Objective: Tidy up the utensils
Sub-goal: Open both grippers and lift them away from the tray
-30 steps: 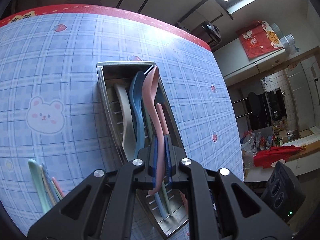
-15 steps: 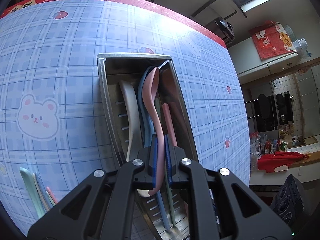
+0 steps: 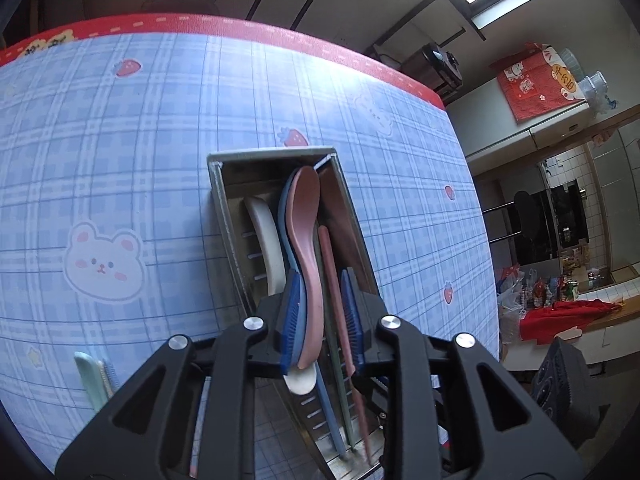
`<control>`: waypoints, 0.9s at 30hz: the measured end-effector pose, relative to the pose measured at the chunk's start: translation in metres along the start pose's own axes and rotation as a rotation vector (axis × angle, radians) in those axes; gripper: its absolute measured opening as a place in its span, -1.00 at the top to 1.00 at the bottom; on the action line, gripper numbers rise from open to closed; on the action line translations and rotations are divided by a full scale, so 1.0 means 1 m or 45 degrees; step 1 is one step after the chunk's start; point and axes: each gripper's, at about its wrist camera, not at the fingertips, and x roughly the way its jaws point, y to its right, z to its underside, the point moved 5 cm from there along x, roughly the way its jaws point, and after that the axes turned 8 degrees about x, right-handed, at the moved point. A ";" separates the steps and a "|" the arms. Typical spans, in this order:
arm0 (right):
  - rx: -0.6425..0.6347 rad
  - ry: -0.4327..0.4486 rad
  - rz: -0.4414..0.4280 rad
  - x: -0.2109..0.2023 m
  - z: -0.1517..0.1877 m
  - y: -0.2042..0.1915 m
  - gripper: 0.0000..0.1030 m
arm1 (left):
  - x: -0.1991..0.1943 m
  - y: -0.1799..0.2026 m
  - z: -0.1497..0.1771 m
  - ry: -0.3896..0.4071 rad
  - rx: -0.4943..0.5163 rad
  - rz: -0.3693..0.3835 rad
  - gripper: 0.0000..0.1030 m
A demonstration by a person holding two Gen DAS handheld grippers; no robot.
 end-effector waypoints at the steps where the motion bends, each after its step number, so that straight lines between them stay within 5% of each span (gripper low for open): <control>1: -0.009 0.008 -0.002 -0.004 -0.001 -0.001 0.84 | -0.010 0.000 -0.002 0.024 0.016 -0.011 0.38; 8: -0.042 0.100 0.012 -0.038 -0.002 -0.002 0.03 | -0.085 -0.015 0.005 0.184 0.137 -0.182 -0.23; 10: -0.038 0.114 0.011 -0.046 0.001 0.001 -0.19 | -0.102 -0.022 0.017 0.204 0.181 -0.258 -0.69; 15: -0.021 0.102 -0.030 -0.057 0.017 0.009 -0.88 | -0.135 -0.046 0.055 0.189 0.237 -0.342 -0.82; 23: -0.098 0.082 0.017 -0.066 0.053 0.004 -0.89 | -0.167 -0.066 0.125 0.188 0.242 -0.405 -0.89; 27: -0.141 0.097 -0.044 -0.070 0.070 -0.010 -0.89 | -0.172 -0.067 0.155 0.227 0.258 -0.411 -0.89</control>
